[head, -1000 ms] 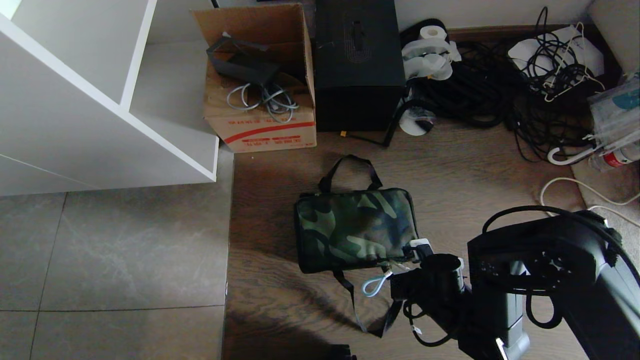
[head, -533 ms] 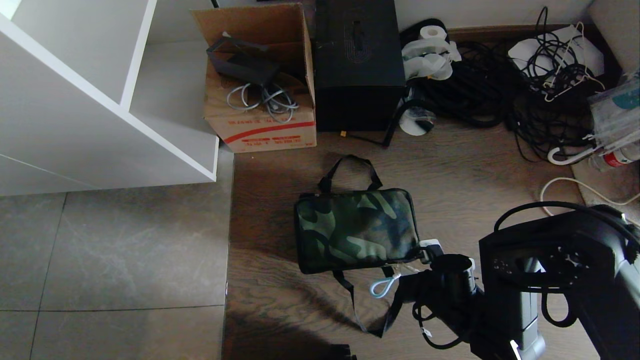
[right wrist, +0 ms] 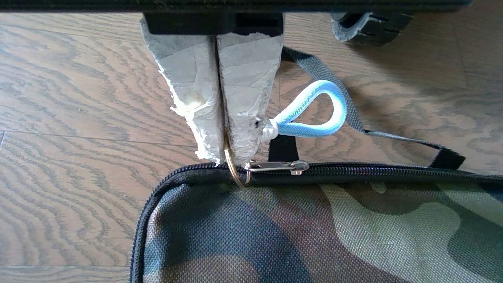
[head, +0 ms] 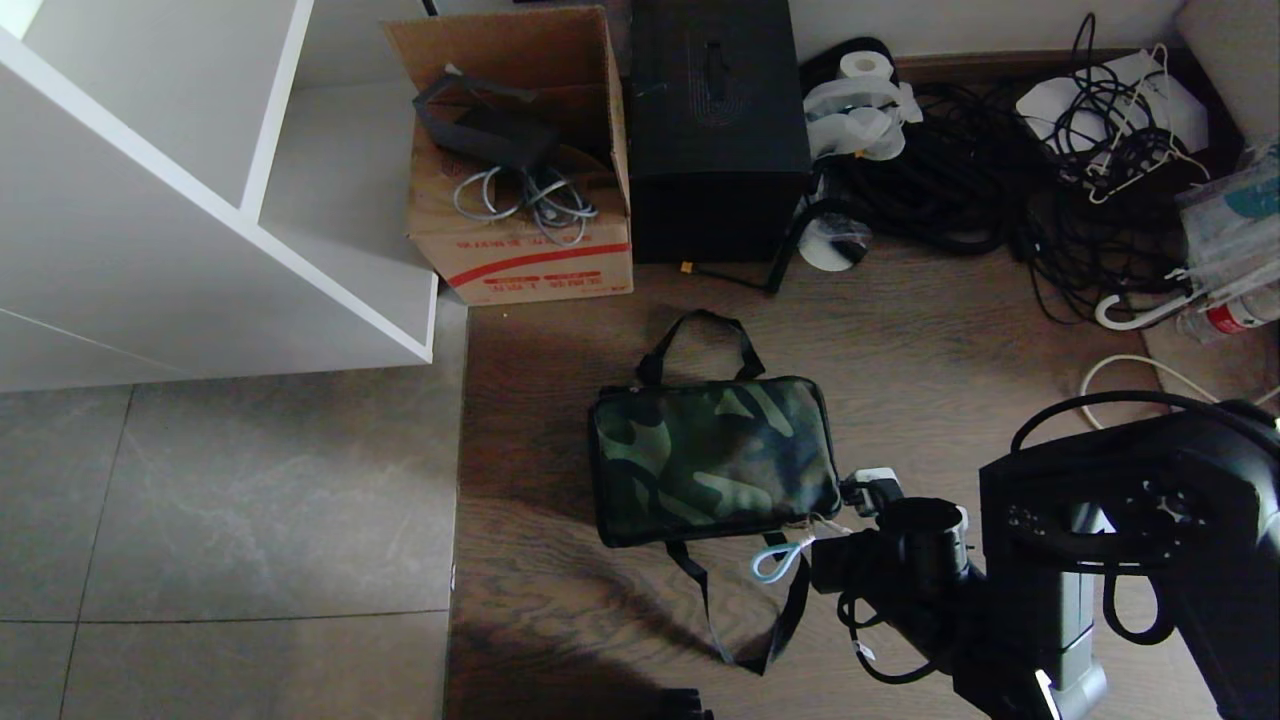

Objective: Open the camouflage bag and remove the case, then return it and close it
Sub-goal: Open the top of the storage box

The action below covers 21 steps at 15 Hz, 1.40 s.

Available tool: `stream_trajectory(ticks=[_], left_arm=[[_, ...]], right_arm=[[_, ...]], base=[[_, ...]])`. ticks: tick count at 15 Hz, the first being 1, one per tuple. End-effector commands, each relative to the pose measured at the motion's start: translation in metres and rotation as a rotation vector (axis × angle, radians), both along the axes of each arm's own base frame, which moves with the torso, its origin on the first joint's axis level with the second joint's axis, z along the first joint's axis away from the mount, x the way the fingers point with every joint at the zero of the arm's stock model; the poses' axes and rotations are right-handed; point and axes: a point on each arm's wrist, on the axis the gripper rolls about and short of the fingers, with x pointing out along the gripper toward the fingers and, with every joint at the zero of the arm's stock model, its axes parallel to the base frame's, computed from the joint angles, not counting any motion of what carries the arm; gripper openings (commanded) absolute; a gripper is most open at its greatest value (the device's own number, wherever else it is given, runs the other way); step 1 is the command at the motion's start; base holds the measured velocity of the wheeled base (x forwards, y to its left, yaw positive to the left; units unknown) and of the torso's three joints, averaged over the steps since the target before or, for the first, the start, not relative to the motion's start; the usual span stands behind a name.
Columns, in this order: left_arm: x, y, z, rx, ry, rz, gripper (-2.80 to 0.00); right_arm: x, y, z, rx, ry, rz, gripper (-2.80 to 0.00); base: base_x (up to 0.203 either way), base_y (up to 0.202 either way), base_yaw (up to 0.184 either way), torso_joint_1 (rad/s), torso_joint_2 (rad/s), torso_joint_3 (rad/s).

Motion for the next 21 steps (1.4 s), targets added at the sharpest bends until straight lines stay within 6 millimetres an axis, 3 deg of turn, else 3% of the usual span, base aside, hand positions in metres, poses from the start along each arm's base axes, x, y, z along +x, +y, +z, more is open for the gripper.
stream_trajectory(ticks=[1, 16, 21], left_arm=[[0.001, 0.000, -0.003, 0.000, 0.009, 0.000, -2.80], [0.001, 0.000, -0.003, 0.000, 0.009, 0.000, -2.80], [0.001, 0.000, -0.003, 0.000, 0.009, 0.000, -2.80]], right_arm=[[0.000, -0.004, 0.005, 0.007, -0.011, -0.012, -2.80], [-0.004, -0.035, 0.022, -0.014, 0.036, -0.086, -2.80], [-0.002, -0.036, 0.026, -0.008, 0.025, -0.086, -2.80]], base=[[0.000, 0.000, 0.000, 0.000, 0.00, 0.000], [0.000, 0.000, 0.000, 0.000, 0.00, 0.000], [0.000, 0.000, 0.000, 0.000, 0.00, 0.000]])
